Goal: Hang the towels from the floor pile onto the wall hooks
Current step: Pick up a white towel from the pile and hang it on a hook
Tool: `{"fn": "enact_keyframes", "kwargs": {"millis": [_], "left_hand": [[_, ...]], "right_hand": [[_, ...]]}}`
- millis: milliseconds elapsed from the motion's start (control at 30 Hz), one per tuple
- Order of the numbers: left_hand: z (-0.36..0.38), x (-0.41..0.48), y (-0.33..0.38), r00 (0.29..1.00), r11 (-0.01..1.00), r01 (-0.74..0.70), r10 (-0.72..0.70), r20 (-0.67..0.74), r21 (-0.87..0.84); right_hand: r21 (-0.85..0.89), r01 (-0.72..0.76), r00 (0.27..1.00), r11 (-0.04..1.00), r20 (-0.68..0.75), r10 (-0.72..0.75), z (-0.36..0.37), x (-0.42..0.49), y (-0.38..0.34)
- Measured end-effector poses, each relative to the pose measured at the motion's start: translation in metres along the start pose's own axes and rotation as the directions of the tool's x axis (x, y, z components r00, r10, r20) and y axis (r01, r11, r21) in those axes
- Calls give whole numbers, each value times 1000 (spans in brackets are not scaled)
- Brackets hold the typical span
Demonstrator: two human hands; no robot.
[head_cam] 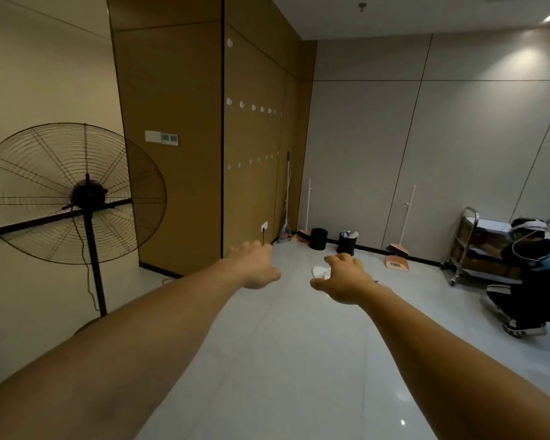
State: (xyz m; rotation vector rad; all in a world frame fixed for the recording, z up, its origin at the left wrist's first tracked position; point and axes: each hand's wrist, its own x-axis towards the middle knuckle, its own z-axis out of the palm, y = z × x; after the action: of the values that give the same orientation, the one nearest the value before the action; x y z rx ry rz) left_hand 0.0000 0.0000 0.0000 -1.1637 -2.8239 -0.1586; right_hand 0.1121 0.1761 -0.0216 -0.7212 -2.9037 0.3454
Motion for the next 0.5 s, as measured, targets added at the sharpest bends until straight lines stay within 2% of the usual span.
{"fn": "enact_keyframes", "kwargs": {"millis": [267, 500], "left_hand": [[4, 94, -57, 999, 1000, -18, 17, 36, 6], [22, 182, -74, 994, 998, -62, 63, 86, -6]], "right_hand": [[15, -55, 998, 998, -14, 55, 10, 95, -19], [9, -60, 998, 998, 6, 60, 22, 183, -12]]}}
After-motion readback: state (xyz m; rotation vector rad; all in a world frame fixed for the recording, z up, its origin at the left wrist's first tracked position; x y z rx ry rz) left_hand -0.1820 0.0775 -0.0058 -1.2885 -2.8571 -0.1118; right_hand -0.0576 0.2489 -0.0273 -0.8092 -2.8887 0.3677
